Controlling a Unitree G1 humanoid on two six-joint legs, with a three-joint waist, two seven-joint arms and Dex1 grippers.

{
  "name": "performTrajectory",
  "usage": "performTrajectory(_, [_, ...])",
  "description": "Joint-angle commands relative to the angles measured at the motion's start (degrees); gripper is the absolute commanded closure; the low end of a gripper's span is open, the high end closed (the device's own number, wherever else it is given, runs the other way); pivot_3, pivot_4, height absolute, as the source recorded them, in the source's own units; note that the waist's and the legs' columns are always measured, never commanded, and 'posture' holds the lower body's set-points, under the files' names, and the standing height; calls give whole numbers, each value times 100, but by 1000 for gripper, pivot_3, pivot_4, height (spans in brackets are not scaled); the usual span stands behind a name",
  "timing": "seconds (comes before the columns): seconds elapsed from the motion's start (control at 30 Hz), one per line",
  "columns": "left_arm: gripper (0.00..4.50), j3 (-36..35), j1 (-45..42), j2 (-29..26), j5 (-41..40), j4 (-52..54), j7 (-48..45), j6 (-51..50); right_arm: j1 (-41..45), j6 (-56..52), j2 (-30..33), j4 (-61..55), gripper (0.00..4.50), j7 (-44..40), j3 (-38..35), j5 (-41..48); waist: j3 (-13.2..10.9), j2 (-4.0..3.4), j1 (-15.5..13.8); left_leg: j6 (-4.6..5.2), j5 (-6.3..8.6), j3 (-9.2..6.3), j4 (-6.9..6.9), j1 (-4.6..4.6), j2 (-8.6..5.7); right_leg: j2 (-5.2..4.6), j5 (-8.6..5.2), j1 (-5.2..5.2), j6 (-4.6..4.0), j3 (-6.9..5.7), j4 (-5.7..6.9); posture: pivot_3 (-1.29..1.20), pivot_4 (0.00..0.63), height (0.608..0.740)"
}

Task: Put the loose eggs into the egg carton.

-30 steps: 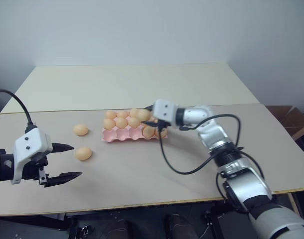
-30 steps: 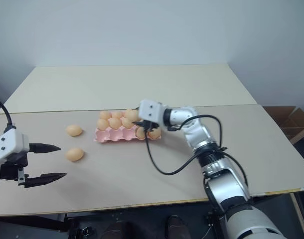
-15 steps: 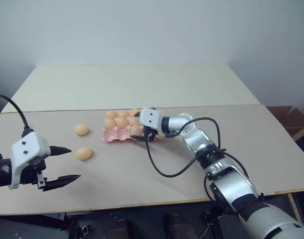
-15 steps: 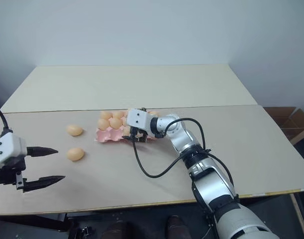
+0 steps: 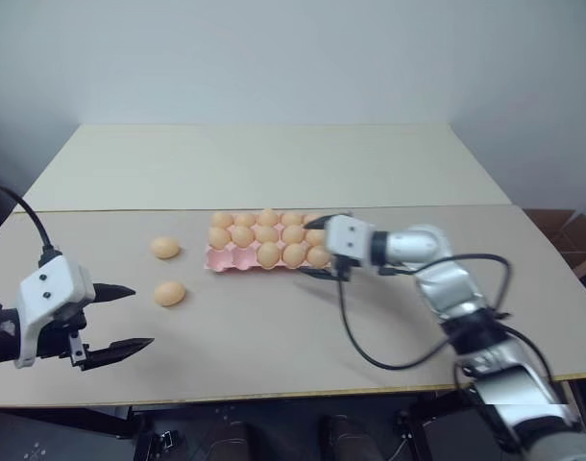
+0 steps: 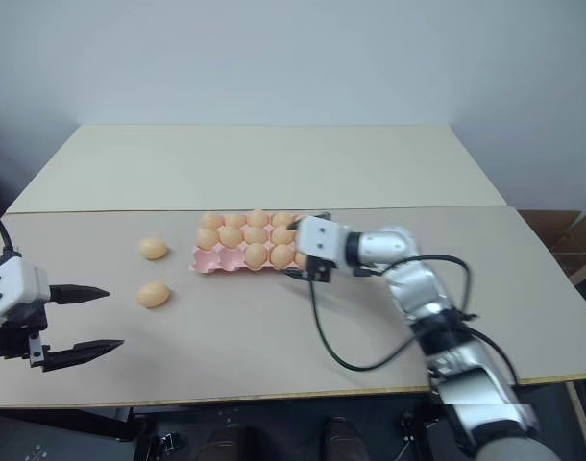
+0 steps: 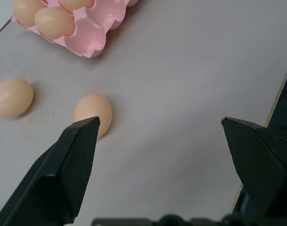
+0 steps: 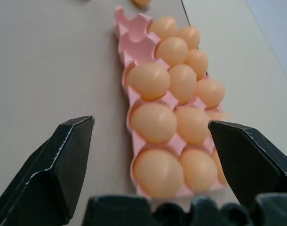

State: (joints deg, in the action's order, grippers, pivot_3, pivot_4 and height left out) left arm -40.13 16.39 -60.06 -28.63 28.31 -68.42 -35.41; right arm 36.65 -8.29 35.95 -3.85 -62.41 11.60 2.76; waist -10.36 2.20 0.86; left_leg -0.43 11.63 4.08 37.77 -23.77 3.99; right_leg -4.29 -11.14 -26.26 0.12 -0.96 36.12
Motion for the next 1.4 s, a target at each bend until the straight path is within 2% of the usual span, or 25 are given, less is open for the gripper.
performTrajectory(0.03, [0,-410,217,155,58,54,118,-37,-464,-700,703,-1125,11,-471,-638,738,2,2,5,0,0,0,0,2,1,1,-1,1,-2,0,3,0,150,740])
performTrajectory(0.1, [0,-635,489,282,65,169,71,-55,-963,-960,1174,-1598,11,-637,-986,1032,2,3,2,-1,0,0,0,8,3,3,-3,1,-4,1,3,0,150,740])
performTrajectory(0.2, [0,-769,648,423,24,270,235,-119,-1508,-1327,1542,-2111,11,-584,-1361,1372,3,5,-7,-3,2,1,0,17,1,-1,-4,7,-5,3,3,0,150,740])
performTrajectory(0.37, [0,-635,668,633,102,258,573,-42,-2018,-1841,1723,-2614,11,-315,-1722,1692,7,11,-16,-42,26,1,1,35,-1,-5,-4,16,-5,8,3,0,150,740])
performTrajectory(0.53, [0,-359,331,704,182,83,985,57,-2320,-1871,1831,-2680,11,-83,-1917,1696,9,15,-23,-17,11,1,2,20,-5,-7,-4,12,-3,8,-4,0,150,740])
performTrajectory(0.83, [0,1286,-1188,1149,807,-1107,2020,679,-2434,-1961,1743,-2952,11,409,-1684,1646,14,24,-62,-9,6,1,3,21,-5,-5,-2,14,-1,9,-2,0,150,740])
performTrajectory(1.1, [0,2564,-2408,1523,1163,-2539,1949,1213,-2466,-2281,1638,-3351,11,785,-1547,1752,19,32,-89,-6,4,4,4,11,-6,-3,1,12,4,12,-4,0,150,740])
performTrajectory(1.4, [0,3166,-2891,1568,1240,-3151,1739,1184,-2566,-2407,1608,-3524,11,1079,-1546,1727,23,38,-117,-5,3,3,6,9,-6,-3,3,12,6,11,-3,0,150,740])
